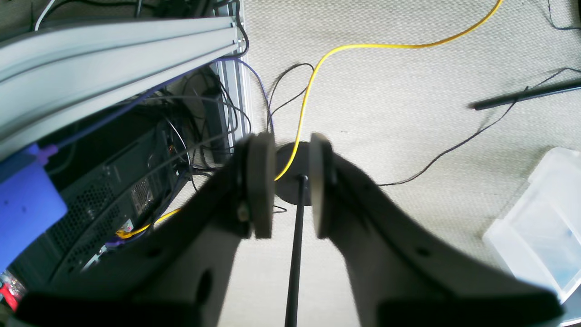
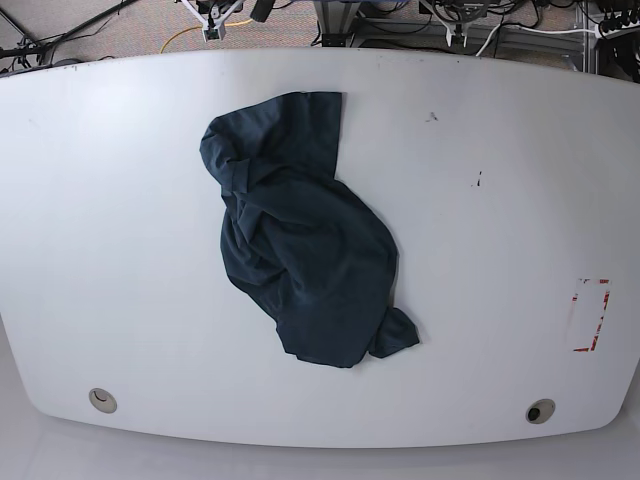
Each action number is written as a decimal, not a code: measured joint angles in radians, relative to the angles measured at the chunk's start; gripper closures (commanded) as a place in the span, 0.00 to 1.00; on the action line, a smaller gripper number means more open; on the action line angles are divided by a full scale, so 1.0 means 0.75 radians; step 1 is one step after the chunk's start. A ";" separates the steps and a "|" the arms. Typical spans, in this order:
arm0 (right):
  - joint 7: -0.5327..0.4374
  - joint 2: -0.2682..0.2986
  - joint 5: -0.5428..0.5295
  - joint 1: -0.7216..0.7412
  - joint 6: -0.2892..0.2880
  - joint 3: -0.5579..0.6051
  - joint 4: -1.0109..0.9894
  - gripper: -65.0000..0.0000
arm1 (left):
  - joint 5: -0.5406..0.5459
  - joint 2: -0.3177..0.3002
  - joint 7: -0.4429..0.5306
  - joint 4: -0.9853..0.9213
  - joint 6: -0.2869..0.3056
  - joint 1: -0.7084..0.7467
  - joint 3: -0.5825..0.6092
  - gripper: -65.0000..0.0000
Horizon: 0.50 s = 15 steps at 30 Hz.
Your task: Fold the T-shirt properly
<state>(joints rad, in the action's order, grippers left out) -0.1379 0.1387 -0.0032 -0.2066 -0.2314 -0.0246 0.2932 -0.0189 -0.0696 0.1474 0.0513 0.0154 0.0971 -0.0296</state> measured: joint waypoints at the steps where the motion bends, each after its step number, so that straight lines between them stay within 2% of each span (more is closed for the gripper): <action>1: 0.019 -0.001 -0.001 -0.014 -0.001 -0.005 0.018 0.80 | 0.001 0.001 0.005 0.042 0.014 0.026 -0.004 0.43; 6: 0.013 -0.022 0.000 0.020 0.020 -0.001 -0.001 0.80 | 0.001 -0.004 0.007 0.014 0.009 0.019 0.000 0.43; 10: -0.002 -0.045 -0.001 0.045 0.003 0.001 0.004 0.80 | 0.001 -0.006 0.003 0.049 0.009 0.046 0.000 0.43; 15: -0.009 -0.033 -0.001 0.044 0.005 0.001 0.006 0.80 | 0.000 -0.008 0.001 0.059 0.008 0.061 0.000 0.43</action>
<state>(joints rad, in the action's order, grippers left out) -0.1448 0.1143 -0.0036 -0.1738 -0.2276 -0.0242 0.2977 -0.0189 -0.0753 0.1478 0.0956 0.0216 0.1425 -0.0296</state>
